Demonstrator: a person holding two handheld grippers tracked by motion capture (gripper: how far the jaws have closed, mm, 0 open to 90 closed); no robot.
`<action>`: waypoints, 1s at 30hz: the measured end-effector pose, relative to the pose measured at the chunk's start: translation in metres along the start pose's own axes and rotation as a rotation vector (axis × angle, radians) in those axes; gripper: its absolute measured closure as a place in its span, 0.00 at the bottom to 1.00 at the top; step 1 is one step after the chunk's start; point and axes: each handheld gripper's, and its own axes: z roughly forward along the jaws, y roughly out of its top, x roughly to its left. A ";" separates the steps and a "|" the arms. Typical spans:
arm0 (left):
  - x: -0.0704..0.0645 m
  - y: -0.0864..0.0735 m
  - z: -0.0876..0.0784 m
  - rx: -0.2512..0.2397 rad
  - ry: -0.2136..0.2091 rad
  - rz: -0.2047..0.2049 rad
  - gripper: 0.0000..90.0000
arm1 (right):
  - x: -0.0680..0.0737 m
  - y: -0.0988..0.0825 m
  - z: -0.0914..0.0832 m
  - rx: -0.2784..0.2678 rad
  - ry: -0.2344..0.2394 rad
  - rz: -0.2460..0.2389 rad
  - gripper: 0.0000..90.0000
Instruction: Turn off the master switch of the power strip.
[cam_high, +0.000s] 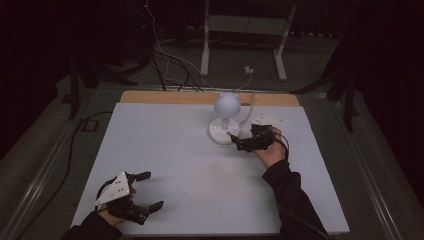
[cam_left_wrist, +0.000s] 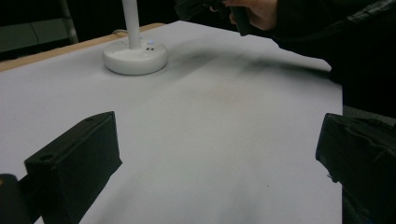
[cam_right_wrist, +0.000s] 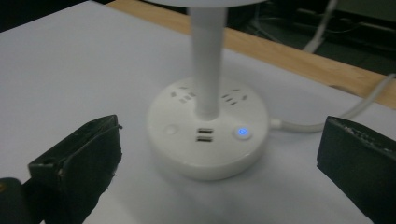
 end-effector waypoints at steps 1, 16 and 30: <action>0.000 0.000 0.000 0.002 -0.001 0.001 0.00 | -0.001 -0.001 0.002 -0.002 -0.010 0.007 0.00; 0.001 0.000 0.000 0.001 0.000 -0.007 0.00 | -0.007 -0.010 0.021 0.027 -0.077 0.043 0.21; 0.001 0.000 0.000 0.001 0.002 -0.008 0.00 | -0.005 -0.004 0.023 0.009 -0.149 0.098 0.65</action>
